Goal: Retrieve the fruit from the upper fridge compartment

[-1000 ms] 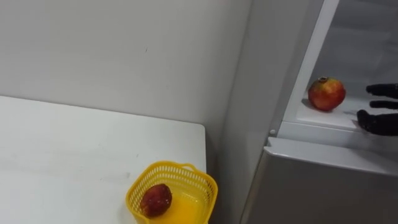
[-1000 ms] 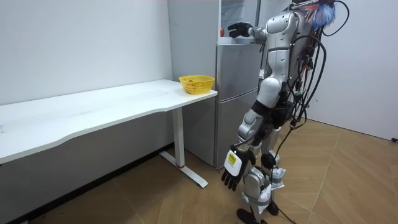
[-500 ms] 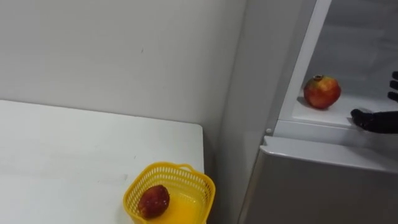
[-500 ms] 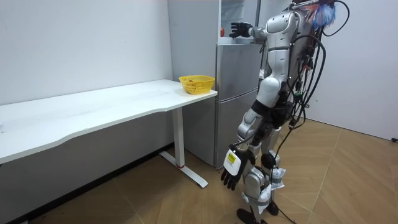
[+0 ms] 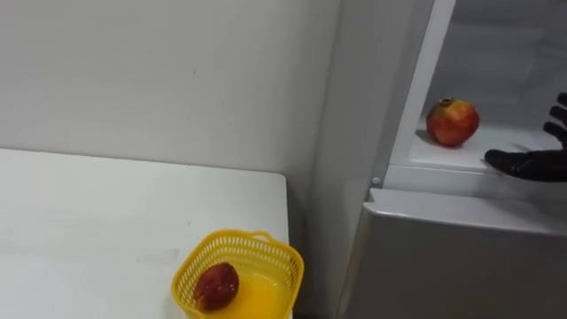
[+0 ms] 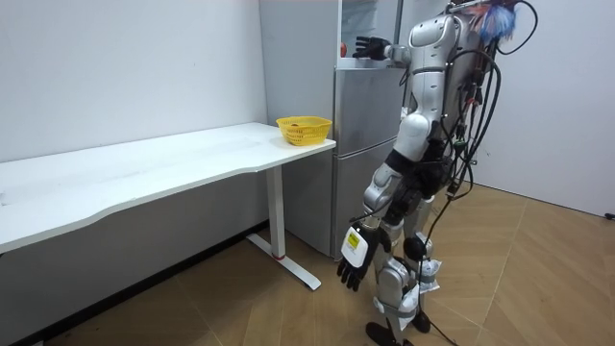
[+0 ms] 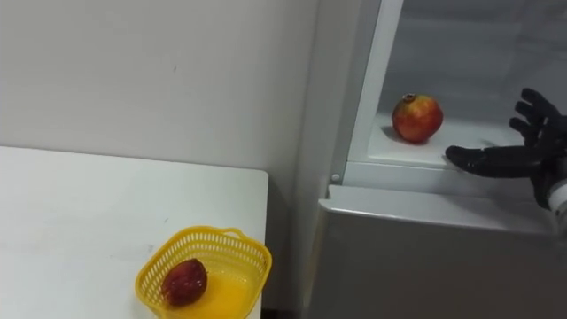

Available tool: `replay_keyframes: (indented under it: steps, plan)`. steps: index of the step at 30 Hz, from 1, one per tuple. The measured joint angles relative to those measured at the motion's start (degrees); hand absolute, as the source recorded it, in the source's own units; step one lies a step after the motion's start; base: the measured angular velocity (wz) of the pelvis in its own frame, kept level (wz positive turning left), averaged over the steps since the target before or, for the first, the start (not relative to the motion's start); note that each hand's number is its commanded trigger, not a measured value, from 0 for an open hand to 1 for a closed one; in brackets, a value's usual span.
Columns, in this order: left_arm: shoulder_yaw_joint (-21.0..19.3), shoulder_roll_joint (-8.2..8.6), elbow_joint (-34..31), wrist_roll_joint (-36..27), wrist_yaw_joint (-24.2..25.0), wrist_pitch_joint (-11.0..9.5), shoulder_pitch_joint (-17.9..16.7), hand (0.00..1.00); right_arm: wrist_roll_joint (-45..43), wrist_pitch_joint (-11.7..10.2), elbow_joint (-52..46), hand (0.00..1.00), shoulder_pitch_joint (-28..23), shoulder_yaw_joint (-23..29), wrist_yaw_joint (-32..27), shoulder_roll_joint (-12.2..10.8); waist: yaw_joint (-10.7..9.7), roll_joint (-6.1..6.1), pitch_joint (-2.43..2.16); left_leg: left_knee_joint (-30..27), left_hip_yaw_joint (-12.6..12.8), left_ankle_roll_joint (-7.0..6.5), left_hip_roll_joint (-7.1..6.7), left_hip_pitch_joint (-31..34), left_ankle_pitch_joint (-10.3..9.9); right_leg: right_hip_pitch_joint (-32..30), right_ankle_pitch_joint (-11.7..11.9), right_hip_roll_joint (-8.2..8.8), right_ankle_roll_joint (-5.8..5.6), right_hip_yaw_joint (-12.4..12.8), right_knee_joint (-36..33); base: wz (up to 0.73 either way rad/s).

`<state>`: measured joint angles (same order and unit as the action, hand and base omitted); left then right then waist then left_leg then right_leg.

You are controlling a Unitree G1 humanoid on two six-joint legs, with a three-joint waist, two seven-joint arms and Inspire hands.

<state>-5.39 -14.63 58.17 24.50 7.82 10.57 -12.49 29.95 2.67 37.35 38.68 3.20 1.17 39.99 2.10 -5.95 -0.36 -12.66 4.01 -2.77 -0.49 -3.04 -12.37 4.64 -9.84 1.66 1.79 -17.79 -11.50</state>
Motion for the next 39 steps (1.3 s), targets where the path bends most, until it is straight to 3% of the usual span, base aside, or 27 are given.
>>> replay_keyframes:
  steps: [10,14,21,39]
  plan:
    - [-0.01,0.0,0.0,-0.09,0.22,-0.01,-0.81,0.0,0.03,0.04,-0.6,0.0,0.0,-0.86,1.52,-0.01,0.02,0.07,-0.36,-0.05,-0.08,0.0,-0.02,0.11,0.0,0.04,-0.03,0.01,0.01,-0.13,0.09,0.0]
    - [-0.04,-0.06,0.0,-0.08,0.22,0.04,-1.22,0.0,0.28,1.09,-0.54,0.0,0.01,-1.93,1.55,0.0,0.08,-0.7,-0.87,-0.08,-0.16,0.01,-0.08,0.41,0.01,0.1,-0.04,-0.03,0.05,-0.43,0.84,0.0]
    - [-0.01,-0.12,0.0,-0.12,0.25,0.38,-1.7,0.0,1.27,1.21,-0.26,0.0,0.01,-2.03,1.46,-0.01,0.09,-1.58,-0.5,-0.02,-0.72,0.0,-0.16,0.48,0.0,0.23,-0.04,0.02,0.04,-1.01,1.0,0.03]
    - [-0.15,-0.14,0.02,0.41,1.93,0.73,-2.55,0.0,0.61,1.02,0.41,0.0,0.18,-1.83,0.5,0.02,1.47,-1.92,-0.38,-0.35,-0.92,0.03,-0.21,1.21,0.01,-0.27,-0.05,-0.05,0.16,-0.94,1.36,0.0]
